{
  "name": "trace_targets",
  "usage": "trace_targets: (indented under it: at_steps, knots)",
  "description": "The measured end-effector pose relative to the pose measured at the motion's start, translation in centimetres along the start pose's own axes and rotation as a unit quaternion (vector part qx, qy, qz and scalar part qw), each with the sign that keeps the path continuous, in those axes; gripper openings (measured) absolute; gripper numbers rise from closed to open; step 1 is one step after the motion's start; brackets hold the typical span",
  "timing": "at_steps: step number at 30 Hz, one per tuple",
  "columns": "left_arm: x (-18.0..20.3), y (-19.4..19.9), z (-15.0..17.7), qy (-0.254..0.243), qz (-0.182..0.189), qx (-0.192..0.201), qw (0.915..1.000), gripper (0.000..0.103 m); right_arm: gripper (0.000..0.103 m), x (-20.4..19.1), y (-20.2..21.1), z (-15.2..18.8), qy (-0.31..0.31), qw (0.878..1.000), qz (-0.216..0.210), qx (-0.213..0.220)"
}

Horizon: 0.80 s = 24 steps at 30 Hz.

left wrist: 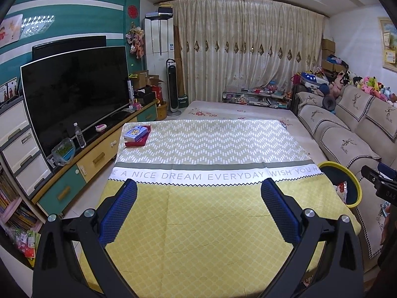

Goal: Collect trash

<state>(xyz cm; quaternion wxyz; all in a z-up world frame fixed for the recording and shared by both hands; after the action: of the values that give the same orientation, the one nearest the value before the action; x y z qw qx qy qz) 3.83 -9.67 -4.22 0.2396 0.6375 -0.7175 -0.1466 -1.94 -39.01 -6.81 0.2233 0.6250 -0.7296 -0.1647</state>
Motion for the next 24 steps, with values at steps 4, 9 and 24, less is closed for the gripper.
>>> trace_targets:
  at_steps: [4, 9, 24]
  knots:
    - [0.31, -0.18, -0.11, -0.001, 0.001, -0.002, 1.0, 0.098, 0.096, 0.07, 0.05, 0.03, 0.0, 1.0, 0.0, 0.0]
    - [0.36, -0.12, -0.09, -0.002, 0.001, -0.001, 1.0, 0.098, 0.096, 0.08, 0.08, 0.07, 0.0, 1.0, 0.001, 0.0]
    - [0.26, -0.1, -0.12, -0.002, 0.003, 0.0, 1.0, 0.098, 0.096, 0.08, -0.02, 0.11, -0.001, 1.0, -0.001, 0.0]
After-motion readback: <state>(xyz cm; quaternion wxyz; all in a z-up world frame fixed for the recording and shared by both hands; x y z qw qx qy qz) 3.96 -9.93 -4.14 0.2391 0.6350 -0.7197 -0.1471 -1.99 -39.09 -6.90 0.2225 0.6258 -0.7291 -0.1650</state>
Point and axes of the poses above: each gripper's, at about its wrist camera, not at the fingertips, and y roughly against the way its jaws point, x to its right, z to its underside, the point moved 4 cm from there along -y, roughly the way its jaws point, and after that the axes turned 12 degrees about y, right-handed, at the moved point
